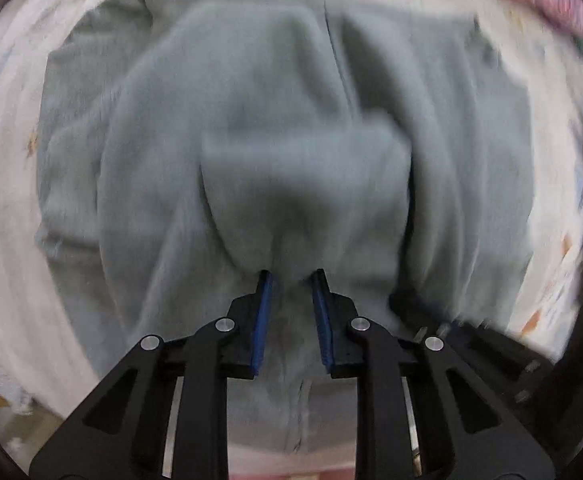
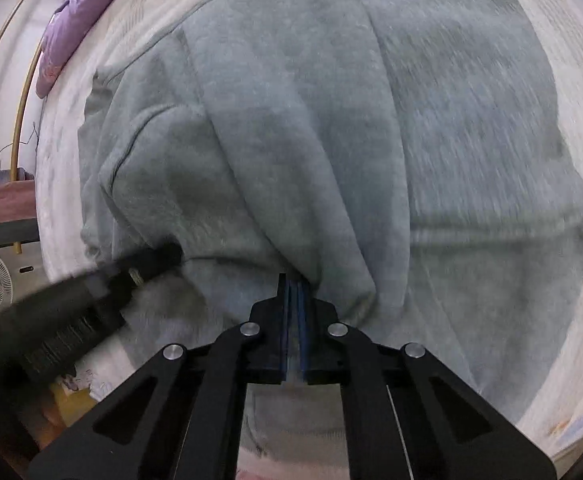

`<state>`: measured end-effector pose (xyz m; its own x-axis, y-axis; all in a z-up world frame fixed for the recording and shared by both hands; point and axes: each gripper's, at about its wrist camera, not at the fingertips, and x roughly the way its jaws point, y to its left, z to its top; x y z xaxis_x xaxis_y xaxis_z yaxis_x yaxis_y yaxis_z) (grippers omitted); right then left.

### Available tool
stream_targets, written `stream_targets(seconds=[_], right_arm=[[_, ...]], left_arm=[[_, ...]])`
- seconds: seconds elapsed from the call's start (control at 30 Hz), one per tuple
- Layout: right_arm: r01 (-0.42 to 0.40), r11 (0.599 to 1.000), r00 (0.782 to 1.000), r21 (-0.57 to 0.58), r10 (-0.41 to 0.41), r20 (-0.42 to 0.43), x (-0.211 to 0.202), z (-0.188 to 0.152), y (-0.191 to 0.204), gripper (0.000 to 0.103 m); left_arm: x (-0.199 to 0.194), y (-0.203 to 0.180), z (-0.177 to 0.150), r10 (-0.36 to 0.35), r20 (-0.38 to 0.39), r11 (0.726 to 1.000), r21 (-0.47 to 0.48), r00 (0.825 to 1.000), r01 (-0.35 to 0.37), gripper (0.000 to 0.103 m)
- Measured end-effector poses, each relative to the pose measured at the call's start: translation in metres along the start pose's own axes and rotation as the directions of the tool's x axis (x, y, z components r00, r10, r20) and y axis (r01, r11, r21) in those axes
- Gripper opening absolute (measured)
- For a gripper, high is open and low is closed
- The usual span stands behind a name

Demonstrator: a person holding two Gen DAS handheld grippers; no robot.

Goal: Fold large clothes

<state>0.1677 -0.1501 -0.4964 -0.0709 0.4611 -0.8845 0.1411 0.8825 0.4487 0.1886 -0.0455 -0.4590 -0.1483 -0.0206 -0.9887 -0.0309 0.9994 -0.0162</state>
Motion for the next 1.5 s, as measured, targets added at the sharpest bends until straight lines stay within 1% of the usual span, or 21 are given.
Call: stream_targets(seconds=[0.03,0.1,0.2,0.33,0.4,0.47,0.5,0.53,0.57,0.6,0.63,0.67,0.73,0.87,0.97,1.1,1.17,1.27,1.37,1.43,1.5], right_arm=[[0.005,1.000,1.000,-0.002,-0.005,-0.006,0.003,-0.001,-0.001,0.003],[0.007,1.000,1.000,-0.014,-0.007,-0.021,0.014,0.001,-0.006,0.003],[-0.090,0.996,0.996,0.010,0.091,-0.026,0.023,0.005,-0.023,0.002],[-0.169,0.985,0.984,0.037,0.171,-0.052,0.023,0.008,-0.034,0.001],[-0.205,0.976,0.974,0.074,0.210,-0.081,0.022,0.010,-0.038,0.002],[-0.249,0.963,0.962,0.103,0.258,-0.091,0.017,0.009,-0.042,0.013],[-0.264,0.959,0.957,0.106,0.274,-0.093,0.014,0.006,-0.042,0.018],[-0.287,0.951,0.948,0.112,0.299,-0.108,0.011,0.005,-0.040,0.028],[-0.299,0.947,0.943,0.114,0.312,-0.116,0.007,0.006,-0.042,0.045],[-0.310,0.944,0.938,0.114,0.323,-0.123,0.002,0.006,-0.039,0.054],[-0.306,0.945,0.941,0.113,0.319,-0.116,-0.005,0.008,-0.034,0.074],[-0.278,0.955,0.952,0.104,0.289,-0.105,-0.016,0.009,-0.035,0.087],[-0.220,0.973,0.973,0.064,0.224,-0.058,-0.033,0.012,-0.023,0.091],[-0.194,0.980,0.980,0.037,0.195,-0.027,-0.046,0.020,0.000,0.093],[-0.160,0.986,0.987,0.038,0.160,0.000,-0.059,0.020,0.003,0.094],[-0.076,0.997,0.997,0.010,0.076,0.019,-0.069,0.030,0.021,0.094],[-0.009,1.000,0.999,-0.022,0.010,0.037,-0.075,0.035,0.034,0.094],[0.076,0.996,0.994,-0.048,-0.071,0.085,-0.092,0.040,0.044,0.094],[0.127,0.990,0.987,-0.055,-0.120,0.107,-0.099,0.050,0.058,0.095],[0.173,0.983,0.978,-0.066,-0.164,0.127,-0.105,0.059,0.066,0.095],[0.208,0.975,0.969,-0.078,-0.194,0.151,-0.112,0.068,0.073,0.095]], left_arm=[[0.012,-0.001,-0.007,0.022,-0.036,1.000,-0.009,0.999,-0.023,0.023],[0.038,0.008,-0.014,0.014,-0.078,0.995,-0.095,0.997,-0.021,0.021],[0.043,0.013,-0.025,0.008,0.007,0.986,-0.168,1.000,-0.007,0.022],[0.038,0.002,-0.037,0.055,0.037,0.994,-0.098,0.998,-0.052,0.021],[0.036,0.001,-0.036,0.057,0.020,0.992,-0.113,0.998,-0.055,0.022],[0.031,0.001,-0.036,0.029,0.000,0.988,-0.153,1.000,-0.029,0.040],[0.025,0.004,-0.039,0.001,-0.003,0.986,-0.168,1.000,-0.002,0.041],[0.017,0.008,-0.043,-0.016,0.005,0.986,-0.166,1.000,0.017,0.042],[0.006,0.009,-0.045,-0.018,0.022,0.988,-0.153,1.000,0.021,0.050],[-0.002,0.010,-0.047,-0.004,0.033,0.989,-0.147,0.999,0.008,0.054],[-0.012,0.013,-0.049,0.019,0.049,0.989,-0.148,0.999,-0.012,0.065],[-0.022,0.018,-0.051,0.028,0.068,0.987,-0.158,0.997,-0.017,0.071],[-0.035,0.025,-0.054,0.027,0.093,0.983,-0.183,0.995,-0.010,0.077],[-0.063,0.056,-0.064,0.009,0.148,0.969,-0.247,0.989,0.028,0.087],[-0.075,0.062,-0.063,-0.014,0.178,0.961,-0.270,0.984,0.063,0.089],[-0.088,0.094,-0.063,0.002,0.192,0.949,-0.309,0.981,0.059,0.090],[-0.098,0.111,-0.067,0.003,0.208,0.936,-0.344,0.978,0.070,0.091],[-0.105,0.145,-0.070,-0.018,0.233,0.897,-0.426,0.972,0.118,0.091],[-0.107,0.168,-0.064,-0.051,0.259,0.857,-0.484,0.965,0.175,0.091],[-0.110,0.180,-0.059,-0.069,0.277,0.846,-0.493,0.958,0.204,0.091],[-0.111,0.191,-0.048,-0.077,0.286,0.849,-0.483,0.955,0.214,0.091]])
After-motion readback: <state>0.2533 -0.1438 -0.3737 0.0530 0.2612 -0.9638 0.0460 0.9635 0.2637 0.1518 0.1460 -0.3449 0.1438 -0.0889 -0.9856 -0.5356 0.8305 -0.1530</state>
